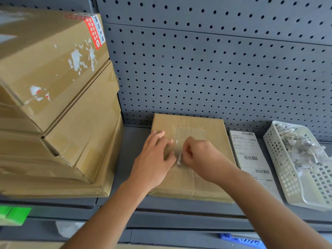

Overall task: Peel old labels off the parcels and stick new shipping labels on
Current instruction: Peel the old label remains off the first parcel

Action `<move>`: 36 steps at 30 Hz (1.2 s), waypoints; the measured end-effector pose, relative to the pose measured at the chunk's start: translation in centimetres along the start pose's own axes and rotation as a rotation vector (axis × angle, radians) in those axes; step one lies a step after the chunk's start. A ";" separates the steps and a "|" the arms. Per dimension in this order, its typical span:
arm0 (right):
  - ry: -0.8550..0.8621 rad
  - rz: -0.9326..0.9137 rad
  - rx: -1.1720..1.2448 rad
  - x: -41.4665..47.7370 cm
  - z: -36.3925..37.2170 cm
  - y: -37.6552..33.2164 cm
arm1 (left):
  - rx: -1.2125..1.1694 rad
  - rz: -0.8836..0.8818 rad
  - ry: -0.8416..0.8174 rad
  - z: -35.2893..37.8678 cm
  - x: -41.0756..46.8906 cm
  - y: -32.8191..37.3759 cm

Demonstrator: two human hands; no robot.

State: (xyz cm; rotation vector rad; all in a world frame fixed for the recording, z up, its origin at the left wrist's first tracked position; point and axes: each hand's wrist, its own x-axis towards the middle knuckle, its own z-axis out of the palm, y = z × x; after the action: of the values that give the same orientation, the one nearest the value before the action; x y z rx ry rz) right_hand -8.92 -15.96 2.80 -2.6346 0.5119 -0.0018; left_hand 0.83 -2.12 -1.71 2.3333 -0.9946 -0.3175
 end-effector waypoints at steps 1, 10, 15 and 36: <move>-0.004 -0.016 0.048 -0.2 -0.2 0.4 | -0.001 0.002 0.002 0.0 0.0 0.0; 0.020 -0.148 -0.043 -0.8 1.1 0.2 | -0.003 0.015 0.012 0.0 0.0 0.0; 0.049 -0.136 -0.061 -0.2 1.1 0.6 | 0.005 0.013 0.012 0.0 0.0 0.0; -0.056 -0.171 -0.153 -0.2 1.0 -0.1 | -0.009 -0.004 0.012 0.0 0.0 0.1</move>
State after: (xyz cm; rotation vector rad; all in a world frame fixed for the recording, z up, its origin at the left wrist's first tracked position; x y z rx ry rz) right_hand -9.00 -15.38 1.99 -2.8113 0.2769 0.0595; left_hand 0.75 -2.17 -1.59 2.3266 -0.9805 -0.3082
